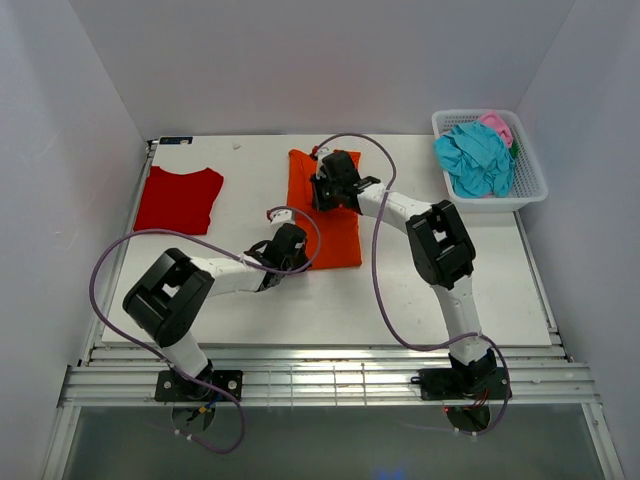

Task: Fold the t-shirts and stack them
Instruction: Fold the folded rectangular tshirt in 1/3 of the way

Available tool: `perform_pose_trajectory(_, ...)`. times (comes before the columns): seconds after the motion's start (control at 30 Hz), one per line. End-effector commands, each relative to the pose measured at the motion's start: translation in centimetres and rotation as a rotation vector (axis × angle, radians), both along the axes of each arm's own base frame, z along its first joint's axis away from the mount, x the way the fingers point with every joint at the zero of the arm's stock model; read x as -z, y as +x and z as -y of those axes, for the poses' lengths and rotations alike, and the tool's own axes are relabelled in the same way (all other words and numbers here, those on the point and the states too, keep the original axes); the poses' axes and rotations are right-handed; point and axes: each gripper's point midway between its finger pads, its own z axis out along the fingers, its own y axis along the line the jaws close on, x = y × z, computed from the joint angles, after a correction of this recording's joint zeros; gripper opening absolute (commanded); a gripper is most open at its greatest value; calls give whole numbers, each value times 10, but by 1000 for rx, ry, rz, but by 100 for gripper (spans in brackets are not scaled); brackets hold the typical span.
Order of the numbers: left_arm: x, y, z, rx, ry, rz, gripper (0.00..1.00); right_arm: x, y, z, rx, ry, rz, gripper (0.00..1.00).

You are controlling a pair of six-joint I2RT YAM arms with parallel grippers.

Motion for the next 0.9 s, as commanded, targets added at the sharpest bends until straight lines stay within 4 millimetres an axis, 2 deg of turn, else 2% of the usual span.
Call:
perform_pose_trajectory(0.0,-9,-7,-8,-14,1,5,0,-35,36,-1,26,-1,110,8)
perform_pose_trajectory(0.03,-10,-8,-10,-18,5,7,0,-40,42,3,40,-8,122,8)
perform_pose_trajectory(0.07,-10,-8,-10,-20,5,7,0,-54,51,1,45,7,153,8)
perform_pose_trajectory(0.2,-11,-9,-12,-22,6,5,0,-73,65,7,68,2,199,8)
perform_pose_trajectory(0.33,-10,-9,-12,-28,8,4,0,-80,50,14,52,5,196,8)
perform_pose_trajectory(0.37,-12,-8,-12,-30,8,8,0,-94,45,16,50,25,215,8)
perform_pose_trajectory(0.4,-13,-7,-12,-32,8,11,0,-79,34,21,44,12,183,8)
perform_pose_trajectory(0.43,-16,-5,-11,-34,6,18,0,-78,27,22,32,20,173,8)
perform_pose_trajectory(0.47,-22,0,-10,-36,8,39,0,-91,24,23,34,41,197,8)
perform_pose_trajectory(0.5,-27,3,-8,-33,7,52,0,-76,14,30,34,23,169,8)
perform_pose_trajectory(0.53,-31,7,-7,-32,12,66,0,-74,10,32,36,21,166,8)
perform_pose_trajectory(0.57,-42,16,-5,-34,19,98,0,-80,8,35,41,24,176,8)
perform_pose_trajectory(0.6,-47,21,-4,-39,26,114,0,-71,2,39,39,12,160,8)
perform_pose_trajectory(0.67,-61,31,-2,-48,29,151,0,-74,-2,42,40,13,162,8)
perform_pose_trajectory(0.73,-84,45,2,-51,22,231,0,-68,-9,45,34,11,153,8)
perform_pose_trajectory(0.8,-100,56,2,-54,38,298,0,-70,-12,46,32,21,157,8)
perform_pose_trajectory(0.87,-105,66,2,-67,59,327,0,-68,-16,46,26,24,147,8)
